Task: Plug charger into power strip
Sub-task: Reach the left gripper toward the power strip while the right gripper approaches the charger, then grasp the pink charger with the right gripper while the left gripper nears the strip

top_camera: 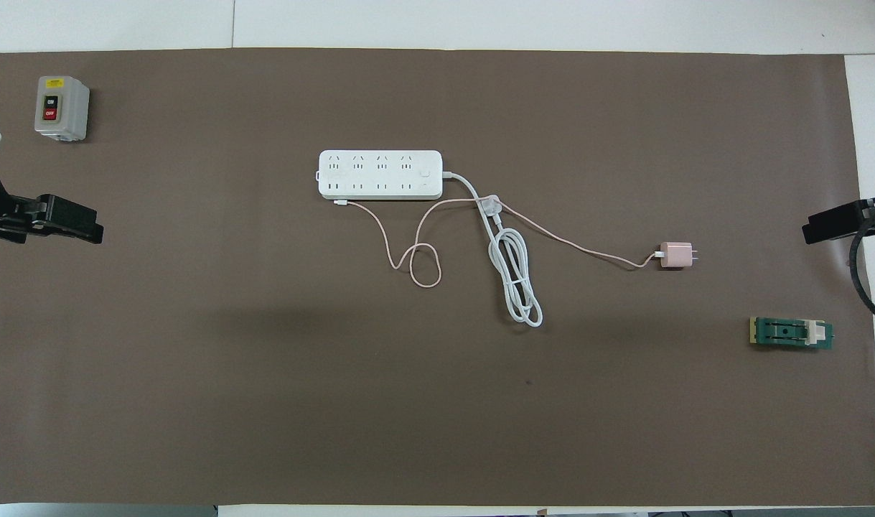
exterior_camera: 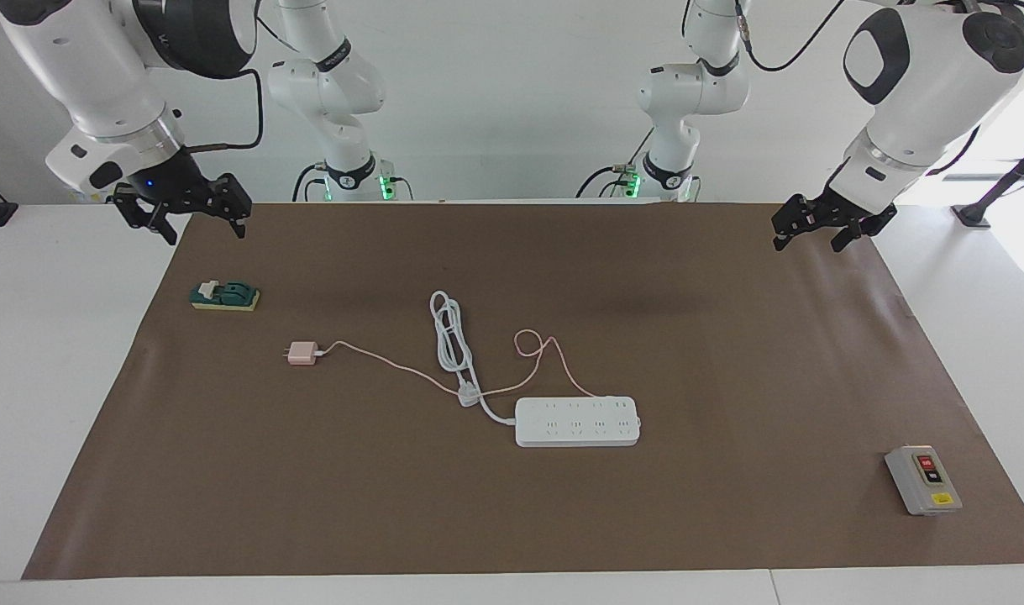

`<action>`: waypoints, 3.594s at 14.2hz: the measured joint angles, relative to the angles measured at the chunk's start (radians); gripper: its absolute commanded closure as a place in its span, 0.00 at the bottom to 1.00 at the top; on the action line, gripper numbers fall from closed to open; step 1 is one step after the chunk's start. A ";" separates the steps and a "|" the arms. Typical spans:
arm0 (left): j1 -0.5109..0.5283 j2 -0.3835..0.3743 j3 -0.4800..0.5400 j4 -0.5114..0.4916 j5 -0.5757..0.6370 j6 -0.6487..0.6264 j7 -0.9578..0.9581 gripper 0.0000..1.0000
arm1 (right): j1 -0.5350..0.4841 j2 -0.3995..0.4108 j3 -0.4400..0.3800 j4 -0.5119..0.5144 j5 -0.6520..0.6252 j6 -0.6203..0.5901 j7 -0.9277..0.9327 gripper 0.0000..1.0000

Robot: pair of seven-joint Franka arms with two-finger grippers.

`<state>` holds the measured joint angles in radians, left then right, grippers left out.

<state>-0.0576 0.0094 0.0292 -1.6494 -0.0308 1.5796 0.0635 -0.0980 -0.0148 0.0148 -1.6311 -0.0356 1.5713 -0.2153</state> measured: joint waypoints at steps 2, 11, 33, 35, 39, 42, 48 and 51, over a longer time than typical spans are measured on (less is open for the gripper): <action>0.000 0.000 0.000 0.000 0.000 0.000 0.000 0.00 | 0.000 0.000 0.000 0.000 0.000 0.000 0.000 0.00; 0.000 0.003 0.003 0.039 0.000 -0.026 -0.024 0.00 | 0.000 0.006 0.000 -0.018 0.012 -0.005 0.182 0.00; -0.032 0.444 -0.018 0.146 -1.375 0.013 0.258 0.00 | -0.224 0.465 -0.007 -0.182 0.707 0.178 1.028 0.00; -0.036 0.448 -0.018 0.056 -1.434 0.027 0.362 0.00 | -0.224 0.470 -0.007 -0.208 0.714 0.186 1.028 0.00; -0.045 0.436 -0.019 -0.096 -1.528 0.029 0.490 0.00 | -0.224 0.473 -0.007 -0.229 0.717 0.222 1.018 0.00; -0.068 0.403 -0.019 -0.229 -1.591 0.029 0.577 0.00 | -0.224 0.476 -0.007 -0.249 0.723 0.259 0.983 0.00; -0.128 0.327 -0.016 -0.394 -1.695 0.039 0.611 0.00 | -0.224 0.477 -0.007 -0.274 0.725 0.285 0.925 0.70; -0.131 0.327 -0.008 -0.397 -1.701 0.054 0.621 0.00 | -0.225 0.474 -0.008 -0.282 0.750 0.286 0.874 1.00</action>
<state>-0.1890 0.3362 0.0209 -2.0467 -1.7319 1.6339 0.6847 -0.3235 0.4591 0.0072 -1.9131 0.7143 1.8573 0.6591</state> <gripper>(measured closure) 0.000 0.361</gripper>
